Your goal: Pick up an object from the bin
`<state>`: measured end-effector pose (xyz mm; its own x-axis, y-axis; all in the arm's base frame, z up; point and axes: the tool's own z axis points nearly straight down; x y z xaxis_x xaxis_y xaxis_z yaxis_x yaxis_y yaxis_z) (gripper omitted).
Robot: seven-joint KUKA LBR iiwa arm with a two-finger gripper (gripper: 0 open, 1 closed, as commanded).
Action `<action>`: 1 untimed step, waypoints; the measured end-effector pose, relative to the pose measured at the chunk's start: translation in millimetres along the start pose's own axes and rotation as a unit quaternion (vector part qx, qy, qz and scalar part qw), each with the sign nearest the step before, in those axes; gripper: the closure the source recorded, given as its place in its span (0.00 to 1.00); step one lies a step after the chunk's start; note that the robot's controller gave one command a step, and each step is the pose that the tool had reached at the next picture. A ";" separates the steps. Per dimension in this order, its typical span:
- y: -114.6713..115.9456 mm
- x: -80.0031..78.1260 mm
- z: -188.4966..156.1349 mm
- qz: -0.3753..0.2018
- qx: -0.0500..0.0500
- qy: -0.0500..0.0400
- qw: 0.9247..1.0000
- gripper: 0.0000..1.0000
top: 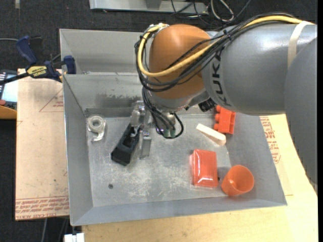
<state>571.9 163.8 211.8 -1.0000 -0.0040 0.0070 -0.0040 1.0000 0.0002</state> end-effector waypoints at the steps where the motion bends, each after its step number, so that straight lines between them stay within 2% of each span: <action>1: -1.2 -1.6 -4.9 0.002 -0.001 -0.004 1.000 0.00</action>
Offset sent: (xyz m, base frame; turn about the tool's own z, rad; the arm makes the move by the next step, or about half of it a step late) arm 0.0514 -0.0345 -0.1418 -0.4152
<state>573.5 162.6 216.7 -1.0000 0.0002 -0.0009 0.0002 1.0000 0.0013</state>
